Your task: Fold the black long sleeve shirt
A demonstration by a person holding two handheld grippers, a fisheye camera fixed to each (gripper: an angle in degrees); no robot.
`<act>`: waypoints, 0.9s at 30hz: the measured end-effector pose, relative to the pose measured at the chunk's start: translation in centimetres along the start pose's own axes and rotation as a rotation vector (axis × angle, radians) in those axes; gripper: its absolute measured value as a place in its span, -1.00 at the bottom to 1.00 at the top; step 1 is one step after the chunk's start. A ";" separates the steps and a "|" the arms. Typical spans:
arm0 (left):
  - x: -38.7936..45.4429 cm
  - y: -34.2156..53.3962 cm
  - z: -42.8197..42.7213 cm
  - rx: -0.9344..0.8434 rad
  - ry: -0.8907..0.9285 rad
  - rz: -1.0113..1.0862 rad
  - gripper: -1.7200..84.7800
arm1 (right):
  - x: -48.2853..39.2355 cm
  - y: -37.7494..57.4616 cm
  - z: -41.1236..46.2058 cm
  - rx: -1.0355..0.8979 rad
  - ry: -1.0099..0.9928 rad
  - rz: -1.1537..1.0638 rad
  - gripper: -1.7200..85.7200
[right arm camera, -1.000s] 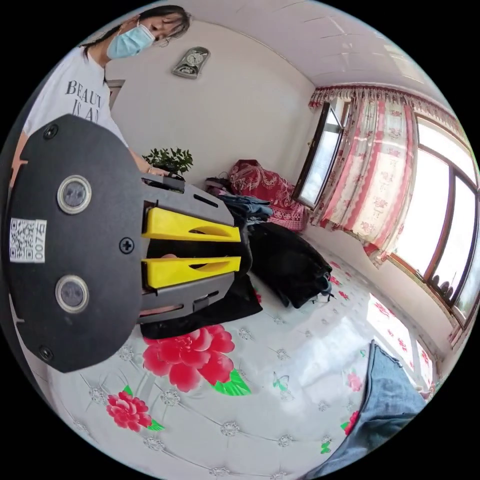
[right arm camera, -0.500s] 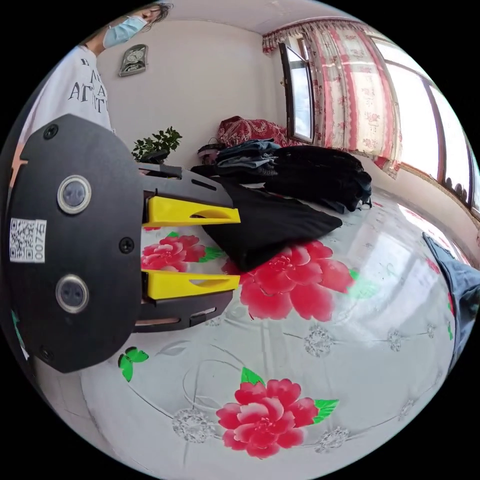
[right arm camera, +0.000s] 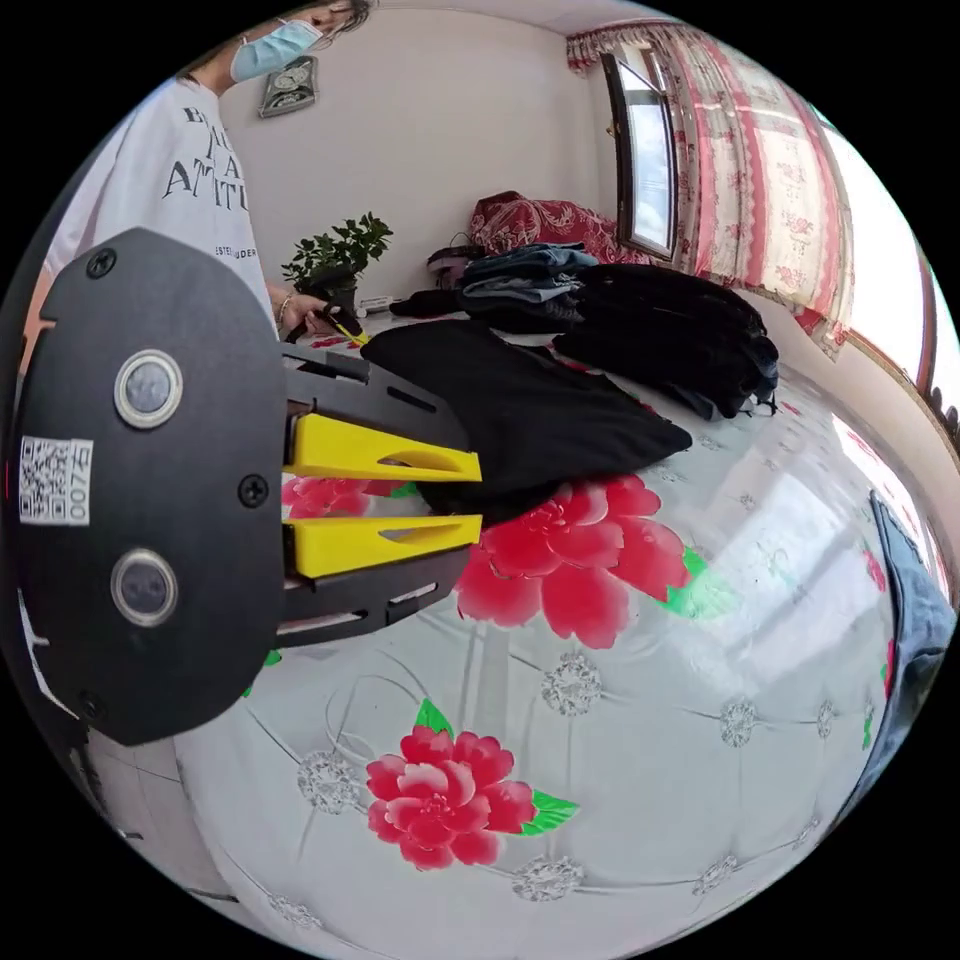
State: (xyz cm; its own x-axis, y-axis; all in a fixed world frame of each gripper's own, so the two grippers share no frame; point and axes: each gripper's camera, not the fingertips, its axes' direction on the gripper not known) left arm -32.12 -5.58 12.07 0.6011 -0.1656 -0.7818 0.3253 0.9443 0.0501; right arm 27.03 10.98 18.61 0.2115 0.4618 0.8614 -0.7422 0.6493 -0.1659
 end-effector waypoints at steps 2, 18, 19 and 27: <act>2.1 1.5 -0.7 0.047 -0.044 0.025 -0.68 | 1.2 1.9 -0.5 0.065 -0.059 0.021 -0.81; 1.6 3.3 -0.5 -0.082 -0.201 0.103 -0.97 | 3.8 2.2 -0.2 -0.024 -0.023 -0.045 -0.93; 0.1 4.3 -0.7 -0.081 -0.256 0.023 -0.97 | 4.9 2.9 0.5 -0.024 -0.020 -0.006 -0.92; -5.6 9.4 -6.8 0.062 -0.037 -0.132 -0.89 | 9.4 6.7 2.0 0.099 -0.213 0.201 -0.84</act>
State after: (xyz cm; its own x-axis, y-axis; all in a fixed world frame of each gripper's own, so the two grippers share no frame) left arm -37.42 6.13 12.70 0.5764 -0.2983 -0.7608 0.4470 0.8945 -0.0120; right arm 22.79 18.45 26.50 -0.0763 0.4316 0.8988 -0.8160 0.4910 -0.3050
